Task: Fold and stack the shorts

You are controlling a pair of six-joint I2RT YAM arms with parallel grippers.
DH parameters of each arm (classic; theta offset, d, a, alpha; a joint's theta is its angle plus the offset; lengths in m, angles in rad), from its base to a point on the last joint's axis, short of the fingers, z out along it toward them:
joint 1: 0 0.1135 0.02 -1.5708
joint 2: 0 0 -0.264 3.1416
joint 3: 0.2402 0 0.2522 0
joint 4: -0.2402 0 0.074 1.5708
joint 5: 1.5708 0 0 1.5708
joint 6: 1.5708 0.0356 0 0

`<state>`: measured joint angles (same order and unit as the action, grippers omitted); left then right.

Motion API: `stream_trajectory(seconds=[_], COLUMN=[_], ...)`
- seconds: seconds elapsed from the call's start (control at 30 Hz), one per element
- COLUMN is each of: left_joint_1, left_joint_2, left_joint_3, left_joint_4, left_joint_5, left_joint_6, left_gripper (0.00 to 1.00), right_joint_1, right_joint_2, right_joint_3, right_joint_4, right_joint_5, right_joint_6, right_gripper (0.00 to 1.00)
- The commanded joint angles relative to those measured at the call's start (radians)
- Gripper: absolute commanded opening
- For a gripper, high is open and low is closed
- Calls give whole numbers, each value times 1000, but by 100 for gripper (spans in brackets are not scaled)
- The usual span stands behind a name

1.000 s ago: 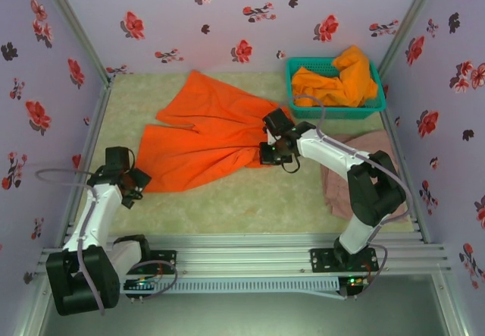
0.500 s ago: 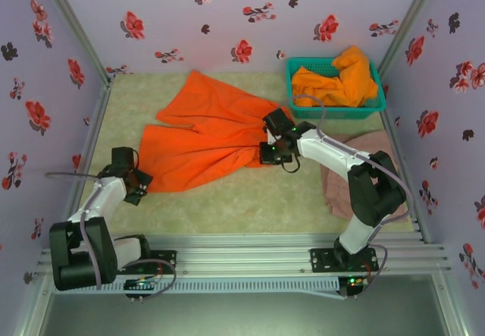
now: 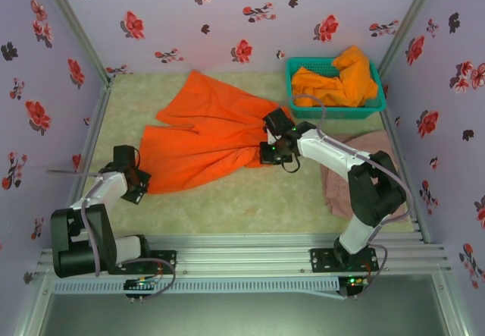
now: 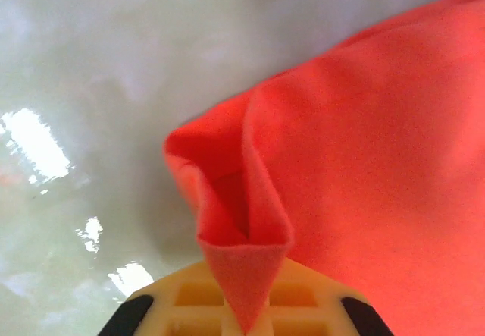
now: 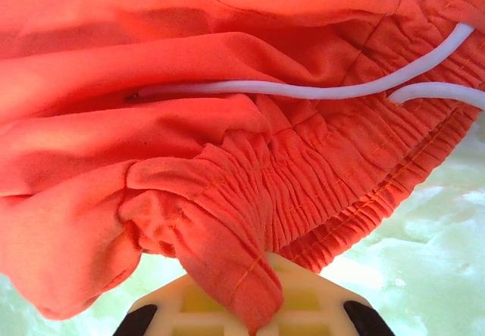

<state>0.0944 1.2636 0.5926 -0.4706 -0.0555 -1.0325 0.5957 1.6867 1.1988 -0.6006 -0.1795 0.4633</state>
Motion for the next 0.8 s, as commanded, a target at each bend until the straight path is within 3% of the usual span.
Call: stream_trajectory(seconds=[0.0, 0.3, 0.47, 0.77], left_joint_1=[-2, 11, 18, 19], left_joint_2=[-62, -135, -159, -280], left_joint_3=[131, 541, 720, 728], left_joint_4=[-17, -255, -354, -442], left_joint_5=[-13, -132, -163, -220], left_joint_6=[51, 212, 305, 399], left_gripper=[0, 0, 0, 0], right_joint_1=[1, 1, 24, 167], right_joint_2=[-34, 25, -6, -110], right_joint_3=[58, 332, 370, 226], right_joint_4=[-39, -150, -156, -196], right_joint_5=[36, 51, 18, 0], right_joint_6=[-29, -92, -105, -130], right_gripper=[0, 0, 0, 0])
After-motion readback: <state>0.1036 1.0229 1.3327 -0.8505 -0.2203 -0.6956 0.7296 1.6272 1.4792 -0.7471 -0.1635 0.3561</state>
